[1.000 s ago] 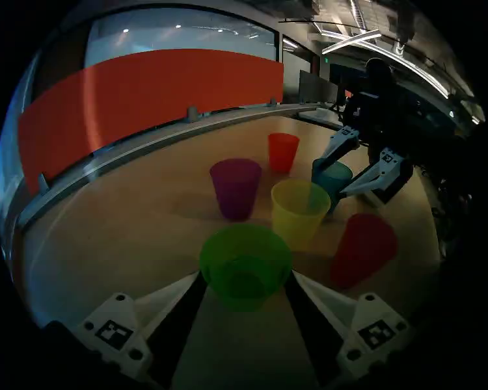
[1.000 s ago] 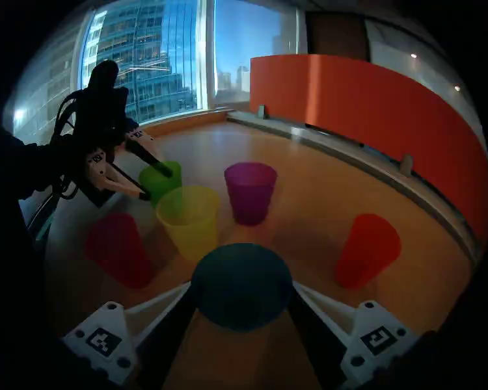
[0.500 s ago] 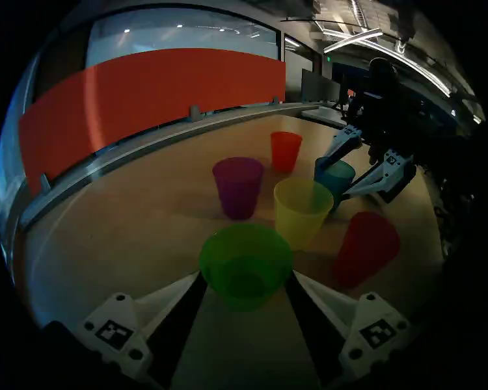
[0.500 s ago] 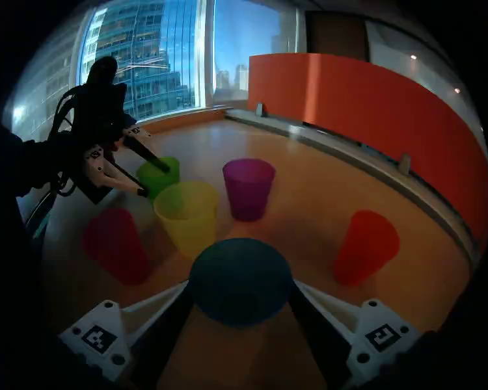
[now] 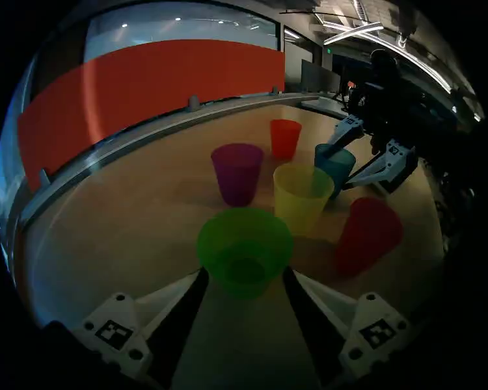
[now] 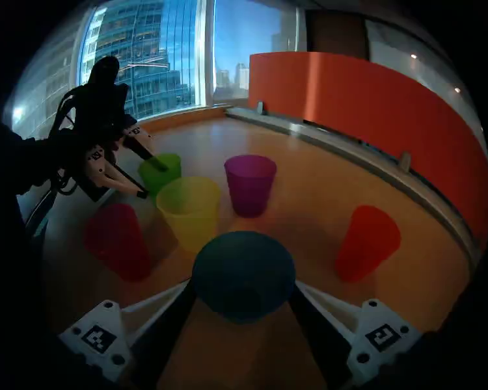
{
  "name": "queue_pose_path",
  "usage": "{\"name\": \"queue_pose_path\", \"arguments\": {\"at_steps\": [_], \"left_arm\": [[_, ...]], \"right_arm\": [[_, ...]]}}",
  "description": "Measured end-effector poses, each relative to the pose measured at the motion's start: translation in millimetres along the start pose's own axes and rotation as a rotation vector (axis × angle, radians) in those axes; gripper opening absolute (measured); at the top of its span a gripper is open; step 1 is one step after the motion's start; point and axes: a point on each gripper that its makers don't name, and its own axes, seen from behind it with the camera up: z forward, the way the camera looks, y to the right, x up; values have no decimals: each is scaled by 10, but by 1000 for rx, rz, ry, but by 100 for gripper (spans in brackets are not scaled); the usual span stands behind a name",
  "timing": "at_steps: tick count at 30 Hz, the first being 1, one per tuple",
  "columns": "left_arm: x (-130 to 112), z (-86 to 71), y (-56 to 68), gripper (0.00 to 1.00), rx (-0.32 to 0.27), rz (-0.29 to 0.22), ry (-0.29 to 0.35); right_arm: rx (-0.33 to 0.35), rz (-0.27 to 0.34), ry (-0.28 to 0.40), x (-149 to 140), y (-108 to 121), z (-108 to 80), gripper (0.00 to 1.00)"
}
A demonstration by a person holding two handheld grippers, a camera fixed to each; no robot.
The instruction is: Pour water
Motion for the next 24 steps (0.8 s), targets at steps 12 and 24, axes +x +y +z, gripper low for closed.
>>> {"name": "queue_pose_path", "arguments": {"at_steps": [12, 24], "left_arm": [[-201, -195, -11, 84, 30, -7, -35], [-138, -520, 25, 84, 88, -52, 38]], "right_arm": [[-30, 20, 4, -135, 3, -156, 100], [-93, 73, 52, -185, -17, -461, 100]]}}
